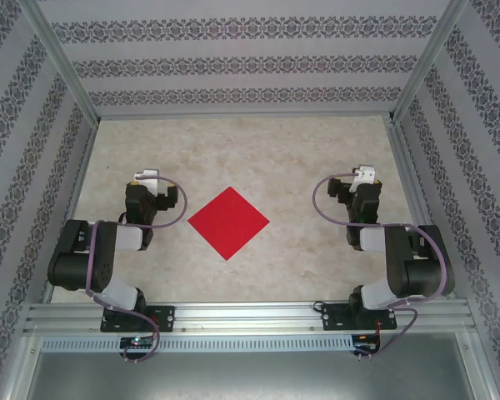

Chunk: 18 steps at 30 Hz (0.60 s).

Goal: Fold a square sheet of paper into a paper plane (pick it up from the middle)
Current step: Move the square sheet of paper to the center of the table.

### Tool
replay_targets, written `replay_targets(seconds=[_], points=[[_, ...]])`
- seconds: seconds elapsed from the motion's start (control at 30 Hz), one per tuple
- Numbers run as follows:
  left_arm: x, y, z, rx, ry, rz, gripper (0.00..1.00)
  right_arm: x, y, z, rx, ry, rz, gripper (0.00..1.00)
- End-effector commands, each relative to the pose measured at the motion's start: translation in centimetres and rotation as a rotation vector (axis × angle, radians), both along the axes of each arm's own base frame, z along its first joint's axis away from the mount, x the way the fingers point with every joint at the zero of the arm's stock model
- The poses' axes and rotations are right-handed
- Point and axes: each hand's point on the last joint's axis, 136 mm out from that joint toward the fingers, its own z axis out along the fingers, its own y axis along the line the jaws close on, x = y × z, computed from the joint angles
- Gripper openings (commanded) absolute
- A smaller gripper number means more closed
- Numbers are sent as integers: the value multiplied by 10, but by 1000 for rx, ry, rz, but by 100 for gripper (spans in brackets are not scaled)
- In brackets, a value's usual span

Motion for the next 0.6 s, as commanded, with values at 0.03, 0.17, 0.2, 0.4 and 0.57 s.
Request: replay_targets(seconds=[0.03, 0.17, 0.2, 0.4, 0.57], points=[[8, -8, 13, 4, -50, -34, 100, 9, 1, 14, -8, -49, 20, 98], [8, -8, 13, 3, -49, -35, 100, 9, 1, 15, -9, -50, 20, 98], [8, -9, 13, 2, -50, -35, 100, 9, 1, 14, -9, -48, 20, 98], [8, -9, 13, 3, -50, -36, 100, 10, 2, 14, -2, -44, 25, 98], [8, -8, 13, 3, -49, -35, 100, 9, 1, 15, -3, -48, 24, 98]])
